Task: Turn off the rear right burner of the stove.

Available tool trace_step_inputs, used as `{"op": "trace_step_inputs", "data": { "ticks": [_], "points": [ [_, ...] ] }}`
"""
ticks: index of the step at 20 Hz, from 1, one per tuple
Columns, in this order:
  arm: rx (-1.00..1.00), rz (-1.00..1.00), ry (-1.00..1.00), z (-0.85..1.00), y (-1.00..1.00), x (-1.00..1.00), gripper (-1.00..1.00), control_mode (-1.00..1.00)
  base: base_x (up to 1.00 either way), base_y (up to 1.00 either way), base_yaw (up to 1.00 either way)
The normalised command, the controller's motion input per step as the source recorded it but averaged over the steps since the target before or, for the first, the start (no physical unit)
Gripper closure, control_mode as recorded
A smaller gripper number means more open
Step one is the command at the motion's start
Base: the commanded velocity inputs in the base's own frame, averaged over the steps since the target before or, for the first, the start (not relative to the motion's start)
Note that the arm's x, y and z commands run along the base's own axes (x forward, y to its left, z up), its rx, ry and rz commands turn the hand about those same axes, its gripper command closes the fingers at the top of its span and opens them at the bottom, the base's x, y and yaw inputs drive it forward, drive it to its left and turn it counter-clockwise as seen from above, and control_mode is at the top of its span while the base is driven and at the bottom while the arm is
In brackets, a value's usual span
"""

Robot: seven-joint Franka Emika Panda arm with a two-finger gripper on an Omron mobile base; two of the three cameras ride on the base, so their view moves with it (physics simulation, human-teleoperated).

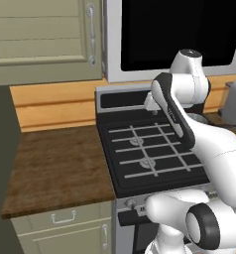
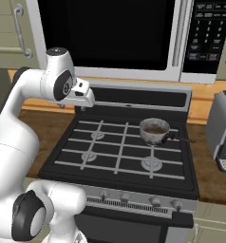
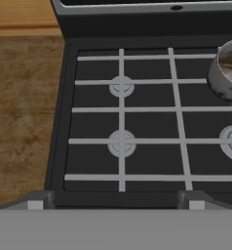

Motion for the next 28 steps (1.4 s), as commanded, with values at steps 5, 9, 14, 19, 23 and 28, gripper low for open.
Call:
{"op": "trace_step_inputs", "data": {
  "ticks": [5, 9, 14, 19, 23, 28],
  "points": [
    [0.0, 0.0, 0.0, 0.0, 0.0, 0.0, -1.0, 1.0, 0.0, 0.0, -0.03],
    [0.0, 0.0, 0.0, 0.0, 0.0, 0.0, -1.0, 1.0, 0.0, 0.0, 0.0],
    [0.07, 0.0, -0.01, -0.14, -0.22, -0.02, -1.0, -1.0, 0.0, 0.0, 0.0],
    [0.25, -0.01, -0.1, -0.42, -0.7, -0.42, -1.0, -1.0, 0.0, 0.0, 0.0],
    [0.3, -0.04, -0.12, -0.46, -0.8, -0.62, -1.0, -1.0, 0.0, 0.0, 0.0],
    [0.28, -0.12, -0.03, -0.45, -0.66, -0.63, -1.0, -1.0, 0.0, 0.0, 0.0]
  ]
}}
